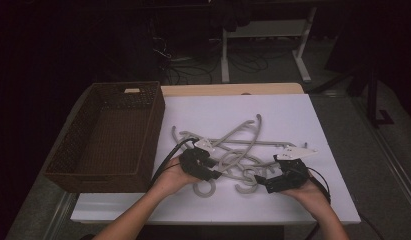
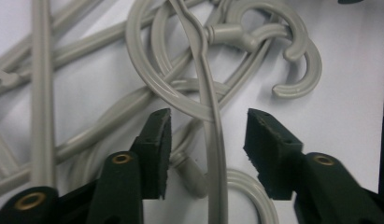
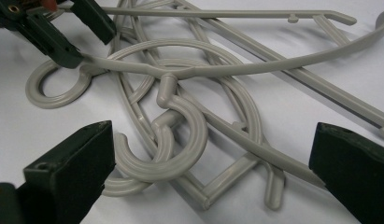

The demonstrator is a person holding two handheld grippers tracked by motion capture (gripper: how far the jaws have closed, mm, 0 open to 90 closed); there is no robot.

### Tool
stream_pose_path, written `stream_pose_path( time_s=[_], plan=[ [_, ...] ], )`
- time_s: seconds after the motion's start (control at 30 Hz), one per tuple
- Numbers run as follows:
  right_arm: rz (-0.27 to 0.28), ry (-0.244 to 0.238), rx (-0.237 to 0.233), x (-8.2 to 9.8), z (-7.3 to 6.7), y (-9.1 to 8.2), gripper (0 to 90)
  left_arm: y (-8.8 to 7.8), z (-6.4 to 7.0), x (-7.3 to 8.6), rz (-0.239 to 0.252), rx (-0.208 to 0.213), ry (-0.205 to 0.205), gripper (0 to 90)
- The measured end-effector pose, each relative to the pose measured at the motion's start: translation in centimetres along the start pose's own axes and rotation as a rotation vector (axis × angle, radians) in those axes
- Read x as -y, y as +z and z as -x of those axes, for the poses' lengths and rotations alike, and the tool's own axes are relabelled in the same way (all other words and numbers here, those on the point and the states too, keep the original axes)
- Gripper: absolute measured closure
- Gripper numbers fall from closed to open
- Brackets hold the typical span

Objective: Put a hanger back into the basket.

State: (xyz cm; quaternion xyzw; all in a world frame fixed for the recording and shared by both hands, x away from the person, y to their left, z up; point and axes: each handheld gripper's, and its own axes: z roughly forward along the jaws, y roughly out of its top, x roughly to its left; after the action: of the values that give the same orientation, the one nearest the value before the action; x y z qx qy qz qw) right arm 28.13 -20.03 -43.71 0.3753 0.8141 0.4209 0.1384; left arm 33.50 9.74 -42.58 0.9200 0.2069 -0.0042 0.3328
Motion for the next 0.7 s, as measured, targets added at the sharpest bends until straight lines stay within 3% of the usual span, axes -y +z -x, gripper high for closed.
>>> stream_pose_path(
  time_s=[0.7],
  plan=[
    [-0.002,-0.006,-0.01,0.0,0.2,0.2,0.1,1.9,1.0,-0.5,-0.115,-0.062,0.096,75.7]
  ],
)
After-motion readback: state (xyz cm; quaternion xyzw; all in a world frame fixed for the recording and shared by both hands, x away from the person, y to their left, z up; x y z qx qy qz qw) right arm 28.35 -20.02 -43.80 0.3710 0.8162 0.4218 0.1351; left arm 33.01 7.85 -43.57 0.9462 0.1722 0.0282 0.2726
